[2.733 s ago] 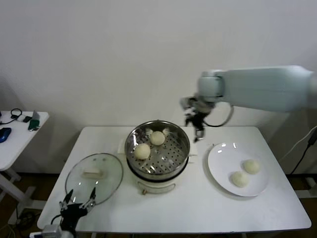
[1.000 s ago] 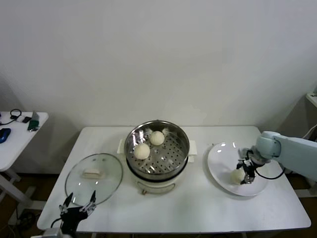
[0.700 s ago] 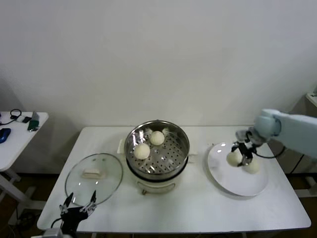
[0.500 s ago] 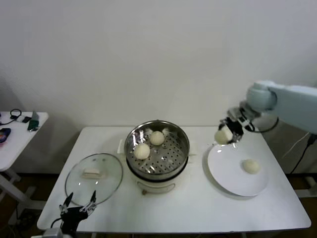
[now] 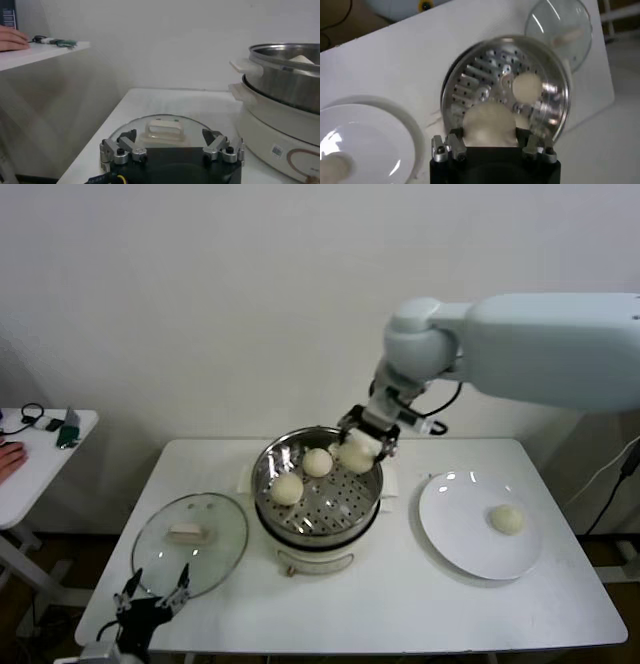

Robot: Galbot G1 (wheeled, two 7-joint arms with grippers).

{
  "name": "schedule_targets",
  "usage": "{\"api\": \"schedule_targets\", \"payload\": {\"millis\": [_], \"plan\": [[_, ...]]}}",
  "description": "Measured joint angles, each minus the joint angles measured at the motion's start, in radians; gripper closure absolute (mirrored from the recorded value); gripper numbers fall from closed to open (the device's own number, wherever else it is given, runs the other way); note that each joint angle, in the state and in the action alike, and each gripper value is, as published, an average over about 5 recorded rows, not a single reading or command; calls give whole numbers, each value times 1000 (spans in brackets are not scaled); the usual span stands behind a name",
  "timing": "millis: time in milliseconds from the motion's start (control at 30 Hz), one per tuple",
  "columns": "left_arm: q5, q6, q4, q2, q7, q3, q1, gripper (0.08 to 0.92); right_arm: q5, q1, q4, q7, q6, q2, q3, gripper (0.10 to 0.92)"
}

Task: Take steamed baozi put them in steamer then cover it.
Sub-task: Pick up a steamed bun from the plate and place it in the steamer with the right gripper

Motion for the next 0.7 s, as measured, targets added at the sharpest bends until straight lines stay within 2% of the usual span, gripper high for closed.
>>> {"api": "schedule_targets", "payload": {"millis": [300,700], "plan": [[-14,-1,1,0,0,-16,2,177,-84,-139,-60,23,24,138,5,330],[-17,-3,8,0,-1,-21,1,177,-187,-278,-166,40,48,203,12,330]]}}
